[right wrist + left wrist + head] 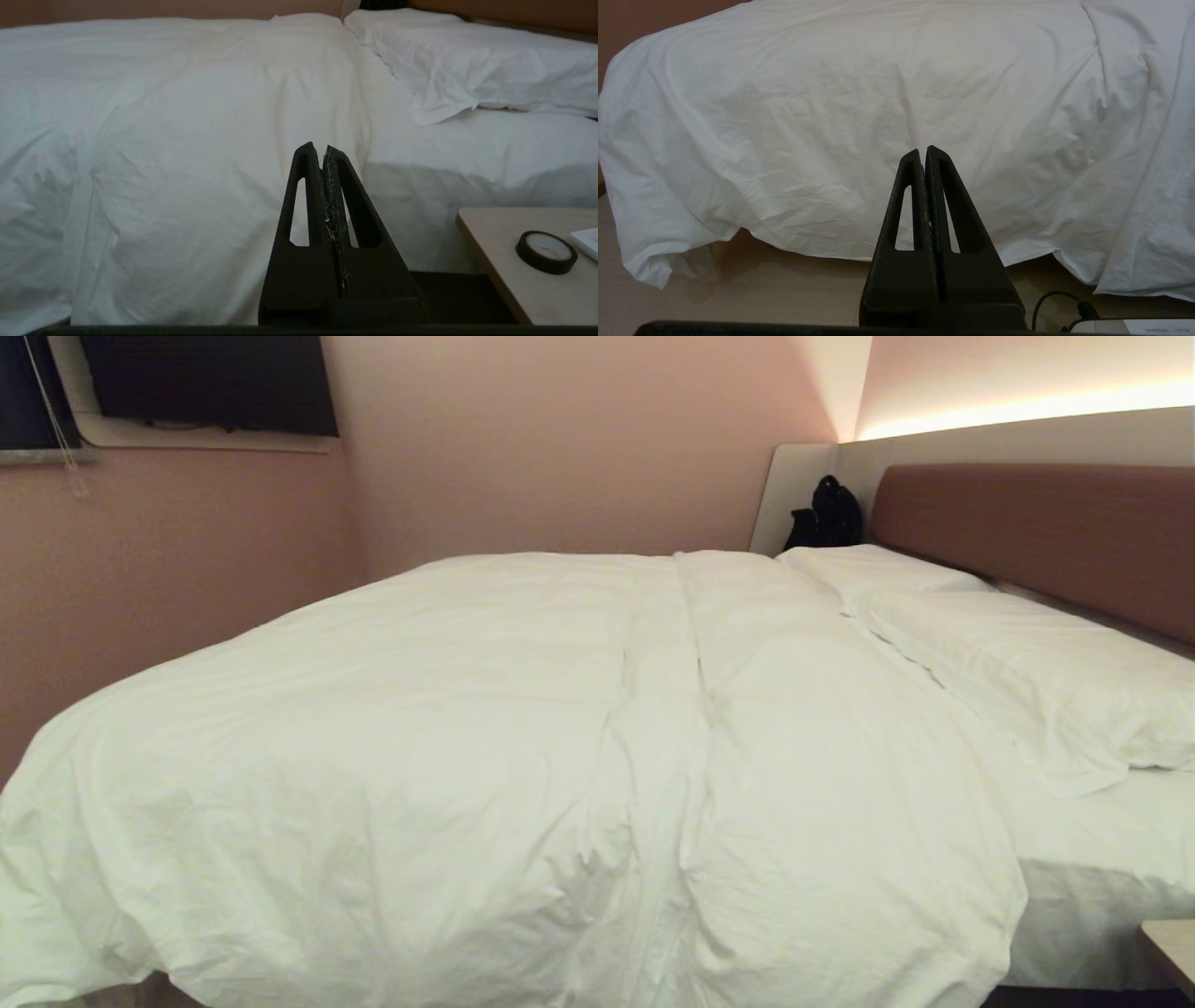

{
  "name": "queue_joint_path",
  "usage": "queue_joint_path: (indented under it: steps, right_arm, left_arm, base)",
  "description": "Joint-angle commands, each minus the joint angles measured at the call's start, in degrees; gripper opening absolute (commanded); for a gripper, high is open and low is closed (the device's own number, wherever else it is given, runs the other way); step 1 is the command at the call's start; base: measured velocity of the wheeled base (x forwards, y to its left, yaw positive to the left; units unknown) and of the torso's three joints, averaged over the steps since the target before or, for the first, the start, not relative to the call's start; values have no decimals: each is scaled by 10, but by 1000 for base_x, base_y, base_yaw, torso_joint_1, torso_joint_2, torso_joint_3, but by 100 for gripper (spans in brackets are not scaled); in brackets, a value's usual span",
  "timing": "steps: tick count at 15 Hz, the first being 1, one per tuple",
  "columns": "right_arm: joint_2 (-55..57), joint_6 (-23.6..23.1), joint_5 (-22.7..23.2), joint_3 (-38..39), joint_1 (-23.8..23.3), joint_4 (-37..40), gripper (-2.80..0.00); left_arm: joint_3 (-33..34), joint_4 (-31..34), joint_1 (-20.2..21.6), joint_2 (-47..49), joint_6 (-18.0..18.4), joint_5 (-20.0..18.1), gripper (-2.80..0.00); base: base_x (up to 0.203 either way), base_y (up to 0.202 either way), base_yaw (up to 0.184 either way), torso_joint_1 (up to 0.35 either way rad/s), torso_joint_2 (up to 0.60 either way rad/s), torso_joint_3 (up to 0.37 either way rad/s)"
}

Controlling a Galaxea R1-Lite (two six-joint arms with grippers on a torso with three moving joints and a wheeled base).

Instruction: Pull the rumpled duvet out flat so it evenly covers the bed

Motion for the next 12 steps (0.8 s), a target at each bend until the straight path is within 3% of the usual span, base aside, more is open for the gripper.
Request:
queue_joint_path:
  steps: [1,7,12]
  right_arm:
    - [0,-7,3,24,0,0,-280]
    - [0,-5,27,46,0,2,-280]
    - [-1,32,25,51,0,4,-280]
  left_arm:
    - [0,0,0,0,0,0,-280]
    - [0,0,0,0,0,0,-280]
    - [0,0,0,0,0,0,-280]
  base:
    - [0,0,0,0,0,0]
    - [0,0,0,0,0,0]
    - [0,0,0,0,0,0]
